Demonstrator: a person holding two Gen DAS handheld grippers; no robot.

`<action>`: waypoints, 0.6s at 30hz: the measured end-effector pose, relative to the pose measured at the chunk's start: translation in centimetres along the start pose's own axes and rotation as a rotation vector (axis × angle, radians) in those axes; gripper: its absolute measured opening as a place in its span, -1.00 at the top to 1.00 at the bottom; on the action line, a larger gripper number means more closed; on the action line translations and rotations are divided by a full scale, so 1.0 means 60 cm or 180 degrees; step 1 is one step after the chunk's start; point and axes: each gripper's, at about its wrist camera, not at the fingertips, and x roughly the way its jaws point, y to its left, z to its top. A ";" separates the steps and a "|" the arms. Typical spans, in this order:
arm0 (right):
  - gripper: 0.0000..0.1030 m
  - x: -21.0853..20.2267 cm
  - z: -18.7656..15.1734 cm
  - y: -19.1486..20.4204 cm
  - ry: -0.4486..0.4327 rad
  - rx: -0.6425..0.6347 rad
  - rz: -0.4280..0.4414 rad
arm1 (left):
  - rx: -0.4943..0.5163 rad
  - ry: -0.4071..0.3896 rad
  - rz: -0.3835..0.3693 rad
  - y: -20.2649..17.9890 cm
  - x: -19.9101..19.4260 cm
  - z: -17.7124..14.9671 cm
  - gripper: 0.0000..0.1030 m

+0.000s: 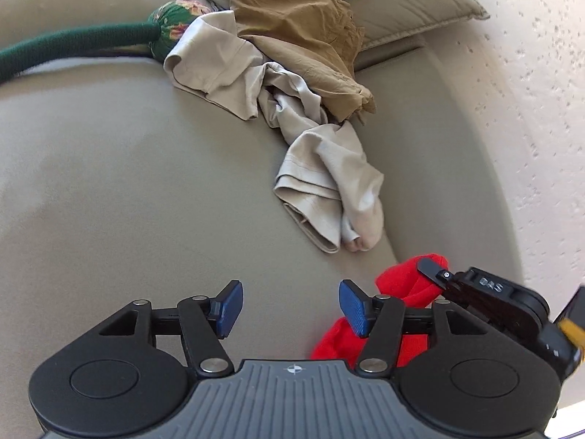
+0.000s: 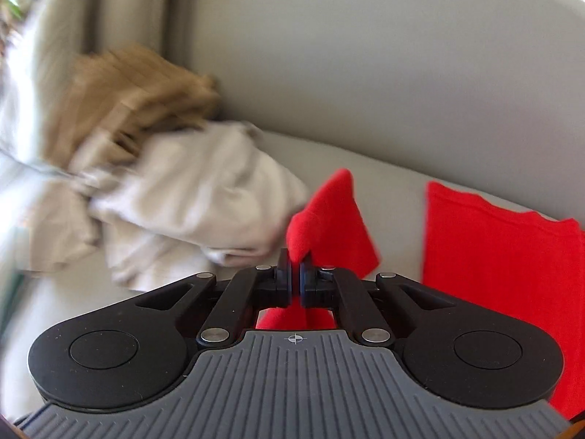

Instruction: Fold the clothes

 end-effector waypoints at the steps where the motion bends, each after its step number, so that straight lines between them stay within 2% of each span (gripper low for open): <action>1: 0.93 -0.030 0.001 -0.004 -0.0042 0.0077 0.0333 | -0.0149 0.0022 -0.0163 0.010 -0.003 0.002 -0.11; 2: 0.93 -0.054 0.002 -0.001 -0.0040 0.0120 0.0679 | -0.0306 0.0030 -0.0294 0.022 -0.005 0.003 -0.12; 4: 0.93 -0.100 0.003 0.008 -0.0024 0.0197 0.1376 | -0.0620 -0.0051 -0.0410 0.048 -0.014 0.005 -0.12; 6: 0.93 -0.132 -0.005 0.018 -0.0091 0.0227 0.1821 | -0.0813 -0.0190 -0.0374 0.069 -0.023 0.007 -0.12; 7: 0.93 -0.133 -0.011 0.018 -0.0055 0.0315 0.1976 | -0.0857 -0.0199 -0.0430 0.075 -0.024 0.009 -0.12; 8: 0.93 -0.125 -0.019 0.015 0.0012 0.0431 0.2069 | -0.0904 -0.0196 -0.0500 0.082 -0.024 0.010 -0.12; 10: 0.92 -0.099 -0.040 0.010 0.0133 0.0691 0.2196 | -0.1052 0.0078 -0.0963 0.091 -0.005 0.010 -0.12; 13: 0.92 -0.076 -0.066 0.002 0.0222 0.1030 0.2597 | -0.1588 0.0524 -0.1740 0.108 0.032 -0.001 -0.12; 16: 0.92 -0.076 -0.076 0.016 0.0228 0.1064 0.2864 | -0.1764 0.0476 -0.1977 0.109 0.042 -0.004 -0.12; 18: 0.91 -0.077 -0.078 0.017 0.0276 0.1073 0.2888 | -0.1943 0.0453 -0.2240 0.108 0.049 -0.006 -0.10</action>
